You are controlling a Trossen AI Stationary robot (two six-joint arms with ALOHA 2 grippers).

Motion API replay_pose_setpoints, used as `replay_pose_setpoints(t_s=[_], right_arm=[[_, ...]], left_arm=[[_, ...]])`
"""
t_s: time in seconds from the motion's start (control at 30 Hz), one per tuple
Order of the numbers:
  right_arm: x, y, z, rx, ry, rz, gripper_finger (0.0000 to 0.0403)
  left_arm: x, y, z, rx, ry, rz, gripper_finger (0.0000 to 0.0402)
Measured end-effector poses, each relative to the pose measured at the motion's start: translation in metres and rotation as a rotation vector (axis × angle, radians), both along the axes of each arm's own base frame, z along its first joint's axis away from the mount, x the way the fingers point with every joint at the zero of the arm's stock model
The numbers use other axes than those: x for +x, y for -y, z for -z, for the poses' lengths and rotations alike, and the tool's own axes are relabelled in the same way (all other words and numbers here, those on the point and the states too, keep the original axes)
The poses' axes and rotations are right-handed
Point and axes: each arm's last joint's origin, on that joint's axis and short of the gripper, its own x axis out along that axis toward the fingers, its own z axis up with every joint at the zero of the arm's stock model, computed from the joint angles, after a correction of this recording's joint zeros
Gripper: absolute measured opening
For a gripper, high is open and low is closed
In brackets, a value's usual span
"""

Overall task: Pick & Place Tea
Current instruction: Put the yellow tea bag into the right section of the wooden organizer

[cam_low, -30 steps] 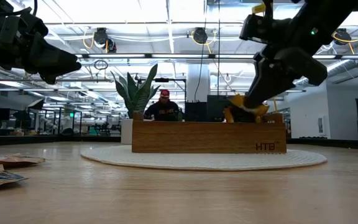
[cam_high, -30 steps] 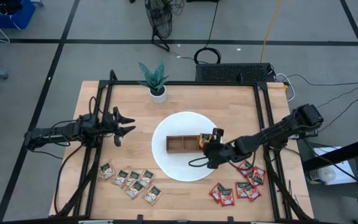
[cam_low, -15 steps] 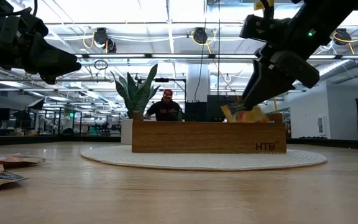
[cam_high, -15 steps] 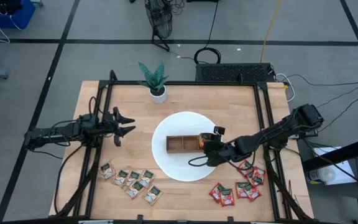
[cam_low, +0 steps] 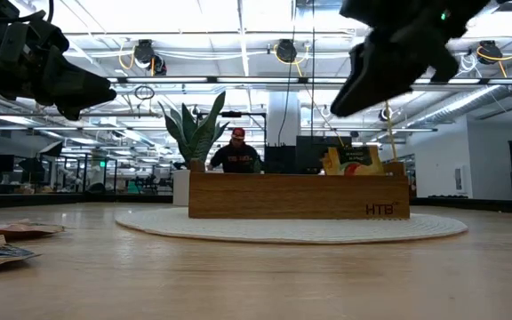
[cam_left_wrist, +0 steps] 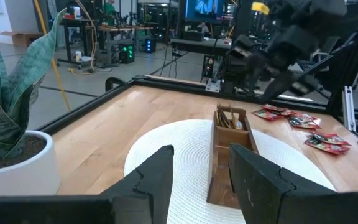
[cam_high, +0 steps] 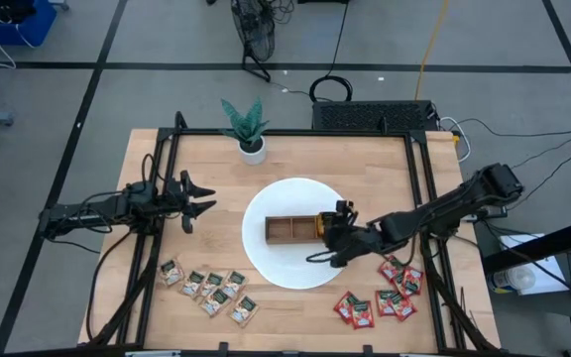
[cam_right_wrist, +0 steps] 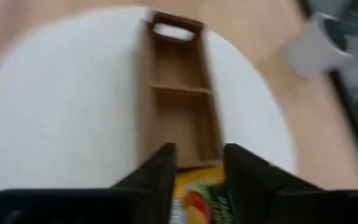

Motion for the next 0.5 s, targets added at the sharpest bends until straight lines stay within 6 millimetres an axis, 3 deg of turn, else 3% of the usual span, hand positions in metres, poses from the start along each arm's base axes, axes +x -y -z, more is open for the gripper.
replay_pose_setpoints(t_s=[0.07, 0.13, 0.33, 0.5], right_arm=[[0.001, 0.006, -0.004, 0.071, -0.02, -0.062, 0.004], [0.0, 0.017, -0.001, 0.139, -0.089, -0.084, 0.0013], [-0.004, 0.043, 0.026, 0.201, -0.327, 0.048, 0.0001], [0.0, 0.048, 0.034, 0.235, -0.361, 0.031, 0.0]], left_arm=[[0.0, 0.0, 0.0, 0.0, 0.001, 0.0, 0.0157], [0.0, 0.0, 0.0, 0.0, 0.0, 0.0, 0.0157], [0.0, 0.0, 0.0, 0.0, 0.0, 0.0, 0.0157], [0.0, 0.0, 0.0, 0.0, 0.0, 0.0, 0.0157]])
